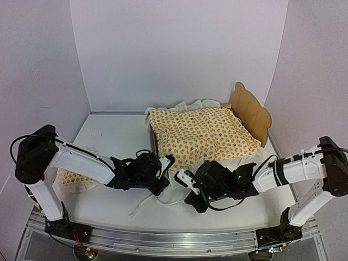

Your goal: Set up the pet bed

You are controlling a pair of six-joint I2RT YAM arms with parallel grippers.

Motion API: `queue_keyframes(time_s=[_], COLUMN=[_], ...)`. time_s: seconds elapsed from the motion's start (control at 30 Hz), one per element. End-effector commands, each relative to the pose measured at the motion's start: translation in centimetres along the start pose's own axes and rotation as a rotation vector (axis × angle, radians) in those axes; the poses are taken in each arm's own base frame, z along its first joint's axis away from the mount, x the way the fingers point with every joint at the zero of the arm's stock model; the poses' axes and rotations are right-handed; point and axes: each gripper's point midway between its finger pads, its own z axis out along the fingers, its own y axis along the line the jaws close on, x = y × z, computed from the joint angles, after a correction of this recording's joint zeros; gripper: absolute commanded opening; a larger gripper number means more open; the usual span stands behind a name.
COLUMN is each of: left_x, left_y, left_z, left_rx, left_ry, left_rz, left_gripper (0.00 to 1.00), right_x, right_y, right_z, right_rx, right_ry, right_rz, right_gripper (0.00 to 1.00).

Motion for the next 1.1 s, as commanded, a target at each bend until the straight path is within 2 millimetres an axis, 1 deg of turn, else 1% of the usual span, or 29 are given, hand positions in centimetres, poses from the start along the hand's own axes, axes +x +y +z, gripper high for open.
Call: queue_keyframes(time_s=[0.0,0.23,0.33,0.43,0.53,0.63,0.67,0.73,0.83,0.93,0.97,1.07], left_x=[-2.0,-0.6,-0.1,0.5,0.5,-0.1,-0.4,-1.0,-1.7,-2.1,-2.0,-2.7], left_y=[0.5,0.8,0.8,0.6,0.4,0.6,0.6,0.6,0.4,0.2,0.1,-0.4], left_z=[1.1,1.9,2.3,2.7,2.5,2.0,1.8,1.2,0.1,-1.0,-1.4,-2.5], left_rx=[-0.061,-0.103,-0.111,-0.111,-0.112,-0.125,-0.127,-0.121,-0.107,-0.079,-0.069,-0.029], left_ry=[-0.061,-0.034,-0.021,-0.007,-0.009,-0.028,-0.036,-0.054,-0.083,-0.105,-0.111,-0.15], left_rz=[0.035,0.065,0.073,0.088,0.089,0.089,0.087,0.076,0.043,0.011,0.0,-0.032], left_gripper=[0.26,0.25,0.2,0.18,0.11,0.02,0.0,0.0,0.0,0.0,0.0,0.0], right_x=[-1.9,-1.8,-1.7,-1.6,-1.7,-1.9,-2.2,-3.0,-4.7,-6.7,-6.9,-8.0], right_y=[0.5,0.6,0.6,0.5,0.4,-0.4,-0.8,-1.0,-1.0,-1.0,-1.4,-2.6], right_z=[-1.2,-1.3,-1.3,-1.2,-1.3,-1.0,-0.9,-0.5,0.6,1.4,1.9,2.7], right_rx=[-0.022,-0.028,-0.026,-0.024,-0.018,0.024,0.047,0.055,0.052,0.061,0.082,0.125], right_ry=[-0.08,-0.082,-0.081,-0.078,-0.083,-0.092,-0.105,-0.144,-0.213,-0.275,-0.291,-0.368], right_rz=[-0.006,-0.009,-0.009,-0.006,-0.003,0.025,0.041,0.078,0.118,0.107,0.103,0.128], right_gripper=[0.0,0.0,0.0,0.0,0.0,0.0,0.0,0.0,0.0,0.0,0.0,0.0])
